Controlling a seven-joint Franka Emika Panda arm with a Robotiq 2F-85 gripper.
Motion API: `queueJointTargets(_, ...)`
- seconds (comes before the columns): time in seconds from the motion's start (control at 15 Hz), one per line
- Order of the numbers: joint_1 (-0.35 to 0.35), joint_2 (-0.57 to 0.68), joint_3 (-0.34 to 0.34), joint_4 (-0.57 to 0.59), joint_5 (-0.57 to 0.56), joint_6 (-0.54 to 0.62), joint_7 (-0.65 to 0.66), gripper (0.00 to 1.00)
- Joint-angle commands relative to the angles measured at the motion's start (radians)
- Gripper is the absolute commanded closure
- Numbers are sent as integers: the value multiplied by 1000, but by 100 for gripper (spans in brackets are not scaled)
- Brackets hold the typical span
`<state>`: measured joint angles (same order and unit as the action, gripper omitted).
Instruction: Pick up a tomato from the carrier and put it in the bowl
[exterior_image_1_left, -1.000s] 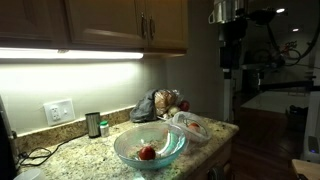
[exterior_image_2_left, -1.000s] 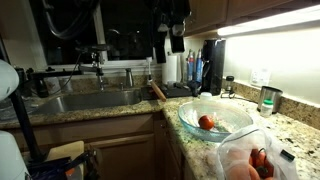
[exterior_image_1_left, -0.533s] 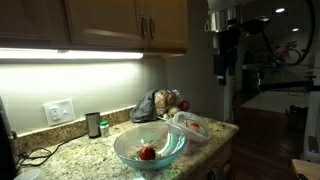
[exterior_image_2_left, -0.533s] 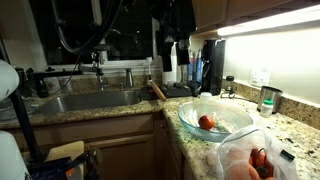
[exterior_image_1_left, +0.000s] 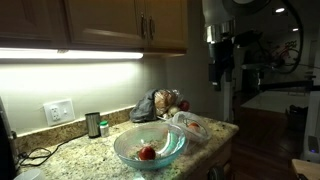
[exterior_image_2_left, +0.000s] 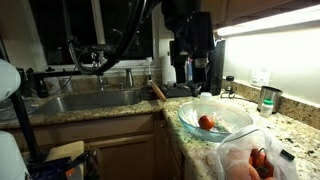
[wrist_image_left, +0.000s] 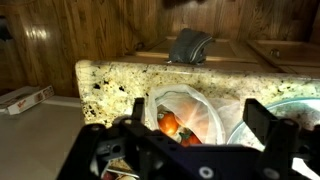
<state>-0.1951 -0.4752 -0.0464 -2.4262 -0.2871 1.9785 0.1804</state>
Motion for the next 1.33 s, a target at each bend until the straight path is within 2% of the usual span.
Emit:
queueJointTargets(0.0, -21, 49, -25, 35, -14, 35, 25, 0)
queueJointTargets(1.27, -34, 294, -93, 236, -5, 79, 23, 0)
